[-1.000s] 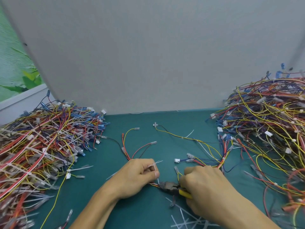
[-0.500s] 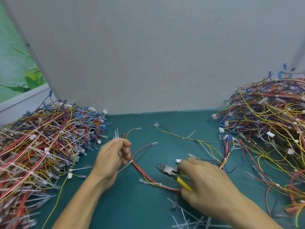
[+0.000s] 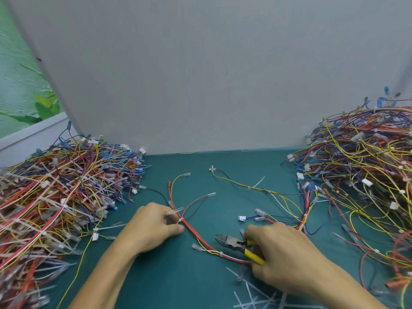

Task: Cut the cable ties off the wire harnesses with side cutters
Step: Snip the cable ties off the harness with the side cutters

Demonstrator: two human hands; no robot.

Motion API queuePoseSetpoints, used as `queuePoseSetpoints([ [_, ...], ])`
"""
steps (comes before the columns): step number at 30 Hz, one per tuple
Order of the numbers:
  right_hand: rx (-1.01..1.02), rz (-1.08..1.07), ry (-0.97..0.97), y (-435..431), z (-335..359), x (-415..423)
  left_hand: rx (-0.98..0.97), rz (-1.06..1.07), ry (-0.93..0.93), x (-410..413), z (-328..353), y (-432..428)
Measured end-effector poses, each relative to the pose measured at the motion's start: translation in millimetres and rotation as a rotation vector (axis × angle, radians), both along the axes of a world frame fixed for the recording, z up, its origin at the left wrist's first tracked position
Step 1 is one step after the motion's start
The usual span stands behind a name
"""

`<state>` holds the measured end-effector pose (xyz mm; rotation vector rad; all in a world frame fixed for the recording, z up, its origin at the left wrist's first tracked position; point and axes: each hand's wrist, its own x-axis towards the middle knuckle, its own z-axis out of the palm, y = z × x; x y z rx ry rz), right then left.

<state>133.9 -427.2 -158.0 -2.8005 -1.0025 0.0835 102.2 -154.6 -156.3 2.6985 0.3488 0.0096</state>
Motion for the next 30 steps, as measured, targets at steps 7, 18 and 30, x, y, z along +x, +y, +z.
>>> queuePoseSetpoints([
  [7,-0.048,0.024,0.036,-2,5,2,-0.122,0.020,-0.029,1,-2,1],
  [18,-0.088,0.039,0.069,-7,11,6,-1.181,0.176,-0.047,-4,1,-5],
  [30,-0.115,0.069,0.110,-9,14,7,-1.577,0.149,0.033,-6,3,-8],
])
